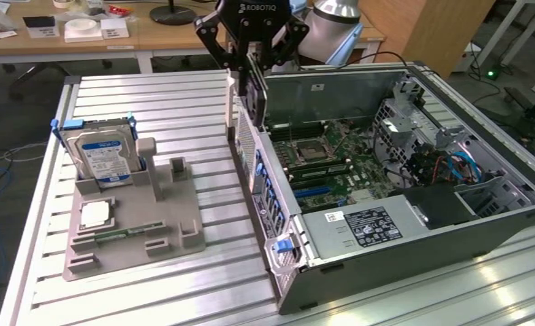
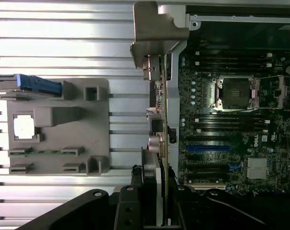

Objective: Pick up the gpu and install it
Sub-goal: 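Pick up the gpu and move the gpu toward the slot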

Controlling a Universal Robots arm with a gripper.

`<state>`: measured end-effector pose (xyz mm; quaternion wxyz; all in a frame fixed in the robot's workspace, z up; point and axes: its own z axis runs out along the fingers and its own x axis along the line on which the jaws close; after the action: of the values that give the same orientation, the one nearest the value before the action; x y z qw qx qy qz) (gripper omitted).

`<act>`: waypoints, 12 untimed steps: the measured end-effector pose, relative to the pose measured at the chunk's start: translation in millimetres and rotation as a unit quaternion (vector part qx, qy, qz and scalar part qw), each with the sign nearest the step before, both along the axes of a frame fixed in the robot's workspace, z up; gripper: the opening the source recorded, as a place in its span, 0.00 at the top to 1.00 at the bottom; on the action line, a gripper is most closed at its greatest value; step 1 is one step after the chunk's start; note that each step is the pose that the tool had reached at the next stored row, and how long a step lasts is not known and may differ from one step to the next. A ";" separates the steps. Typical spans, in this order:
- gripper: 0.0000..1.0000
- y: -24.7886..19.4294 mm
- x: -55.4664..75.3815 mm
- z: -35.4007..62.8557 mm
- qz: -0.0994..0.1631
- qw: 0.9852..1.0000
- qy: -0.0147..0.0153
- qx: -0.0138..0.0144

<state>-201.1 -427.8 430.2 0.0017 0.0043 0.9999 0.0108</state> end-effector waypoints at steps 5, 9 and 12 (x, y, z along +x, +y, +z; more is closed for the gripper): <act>0.72 0.0 1.6 -0.1 0.000 1.000 0.000 0.000; 0.72 0.0 3.2 -0.1 0.000 1.000 0.000 0.000; 0.72 0.0 4.4 -0.1 0.000 1.000 0.000 0.000</act>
<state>-196.8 -427.8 430.1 0.0017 0.0043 0.9999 0.0108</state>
